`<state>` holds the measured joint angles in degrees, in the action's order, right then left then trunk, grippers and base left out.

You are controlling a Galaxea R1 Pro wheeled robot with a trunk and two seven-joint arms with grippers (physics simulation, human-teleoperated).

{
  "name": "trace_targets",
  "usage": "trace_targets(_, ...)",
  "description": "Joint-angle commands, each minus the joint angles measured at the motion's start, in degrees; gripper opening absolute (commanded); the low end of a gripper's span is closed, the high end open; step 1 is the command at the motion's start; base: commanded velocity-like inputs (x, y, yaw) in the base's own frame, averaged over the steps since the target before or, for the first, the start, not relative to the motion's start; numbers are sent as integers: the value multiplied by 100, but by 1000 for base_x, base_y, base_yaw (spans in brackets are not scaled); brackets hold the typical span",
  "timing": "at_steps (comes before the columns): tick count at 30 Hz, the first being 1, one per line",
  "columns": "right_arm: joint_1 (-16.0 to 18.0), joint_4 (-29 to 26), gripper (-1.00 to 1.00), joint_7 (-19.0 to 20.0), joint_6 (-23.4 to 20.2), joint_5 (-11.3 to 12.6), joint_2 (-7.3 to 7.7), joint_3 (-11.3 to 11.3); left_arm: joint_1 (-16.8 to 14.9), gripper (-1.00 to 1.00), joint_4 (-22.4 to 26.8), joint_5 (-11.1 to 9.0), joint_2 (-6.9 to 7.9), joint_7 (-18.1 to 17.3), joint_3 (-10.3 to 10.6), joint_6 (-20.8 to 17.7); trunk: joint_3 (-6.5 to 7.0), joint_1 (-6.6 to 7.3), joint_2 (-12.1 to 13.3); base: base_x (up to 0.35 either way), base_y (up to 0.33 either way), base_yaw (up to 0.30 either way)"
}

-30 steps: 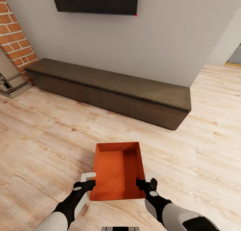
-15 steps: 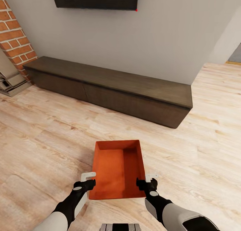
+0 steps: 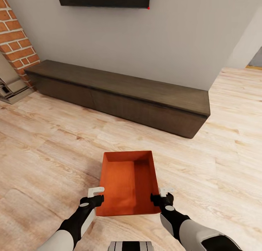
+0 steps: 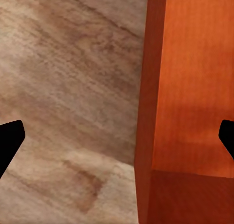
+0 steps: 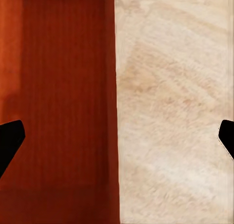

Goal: Move the two storage containers from the living room to the garage. In the garage, place one container on the floor and stack the other container on top of it (either order is fine).

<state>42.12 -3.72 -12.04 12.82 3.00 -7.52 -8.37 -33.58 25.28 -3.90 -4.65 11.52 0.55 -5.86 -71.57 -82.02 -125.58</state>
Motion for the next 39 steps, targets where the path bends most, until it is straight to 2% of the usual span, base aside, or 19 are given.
trace_targets(1, 5, -11, 100, -21, 10, 29, 24, -55, 0, 100, 12, -41, -1, 23, 7, -29, -4, 1, -1, 0, 0, 0)
trace_targets(14, 2, -41, 100, -9, 12, 18, 97, -83, 0, 100, 12, -45, -17, 18, 6, -29, -4, 1, -1, 0, 0, 0)
trace_targets(39, 1, -41, 100, 0, 26, 31, 32, -88, 1, 100, 0, -58, -60, 8, 16, -38, -4, 1, -1, 0, 0, 0)
